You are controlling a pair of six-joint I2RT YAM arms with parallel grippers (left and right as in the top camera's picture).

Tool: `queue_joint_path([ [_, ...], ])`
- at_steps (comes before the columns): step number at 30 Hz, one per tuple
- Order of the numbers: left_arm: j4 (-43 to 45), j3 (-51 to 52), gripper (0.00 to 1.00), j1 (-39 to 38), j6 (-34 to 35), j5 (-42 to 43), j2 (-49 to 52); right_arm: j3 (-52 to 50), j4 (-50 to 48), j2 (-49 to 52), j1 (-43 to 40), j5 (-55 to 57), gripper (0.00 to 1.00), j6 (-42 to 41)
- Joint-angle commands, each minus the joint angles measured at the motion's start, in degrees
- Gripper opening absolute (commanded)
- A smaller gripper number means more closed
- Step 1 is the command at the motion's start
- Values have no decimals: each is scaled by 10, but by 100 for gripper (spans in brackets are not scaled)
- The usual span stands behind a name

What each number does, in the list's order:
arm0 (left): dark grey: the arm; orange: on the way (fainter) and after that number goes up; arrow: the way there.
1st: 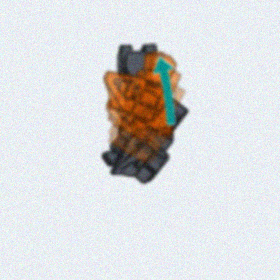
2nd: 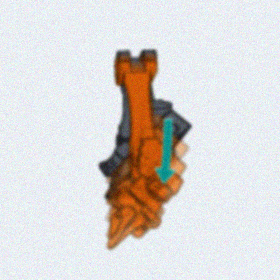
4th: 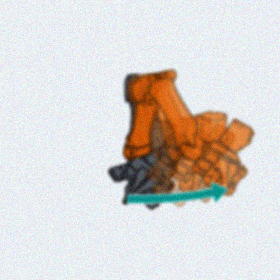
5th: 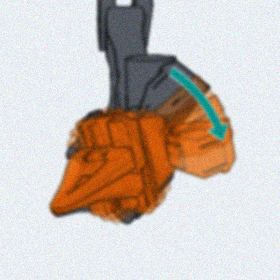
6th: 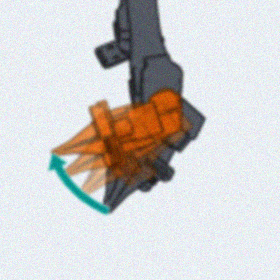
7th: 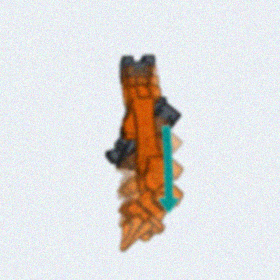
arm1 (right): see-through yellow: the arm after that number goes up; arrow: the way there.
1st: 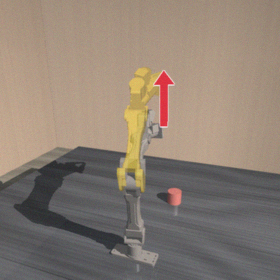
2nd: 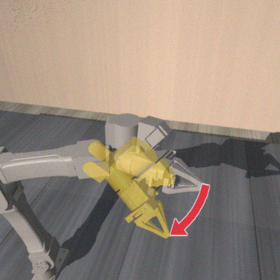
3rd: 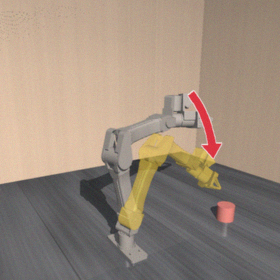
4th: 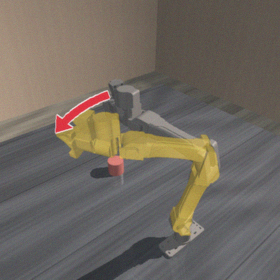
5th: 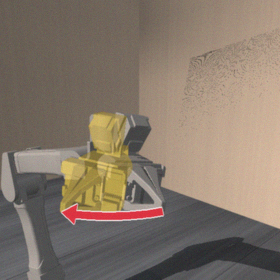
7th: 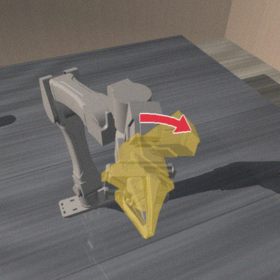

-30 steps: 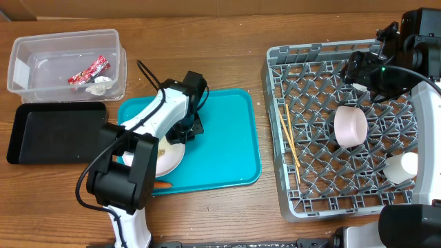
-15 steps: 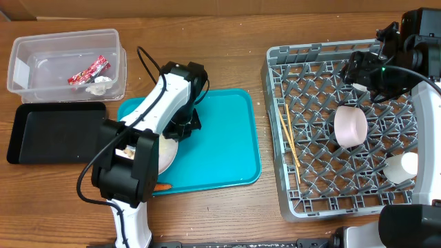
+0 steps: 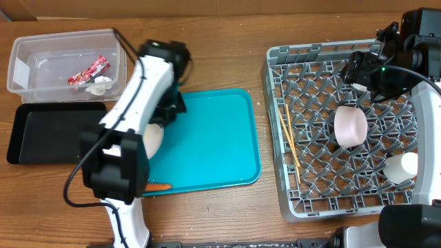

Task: Sort waste into correct bins and load items into the dishwasher
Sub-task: 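Carry the plate left and tip the rice onto the black tray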

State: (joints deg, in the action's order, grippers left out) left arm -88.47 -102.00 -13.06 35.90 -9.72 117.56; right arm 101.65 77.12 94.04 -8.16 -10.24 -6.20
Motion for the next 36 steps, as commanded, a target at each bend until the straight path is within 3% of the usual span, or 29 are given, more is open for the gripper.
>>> queue_joint_path([
  [1, -4, -44, 4, 57, -53, -23, -4, 3, -3, -1, 2, -1, 79, 3],
  [7, 19, -78, 4, 160, -136, 15, -4, 3, -1, -1, 2, -1, 79, 3],
  [15, 96, -82, 4, 278, -228, 135, -4, 3, 7, -1, 2, 8, 79, 3],
  [25, 155, -82, 4, 404, -316, 359, -4, 3, 16, -1, 2, 47, 79, 3],
  [36, 140, -82, 4, 511, -402, 635, -4, 3, 17, -1, 2, 53, 79, 3],
])
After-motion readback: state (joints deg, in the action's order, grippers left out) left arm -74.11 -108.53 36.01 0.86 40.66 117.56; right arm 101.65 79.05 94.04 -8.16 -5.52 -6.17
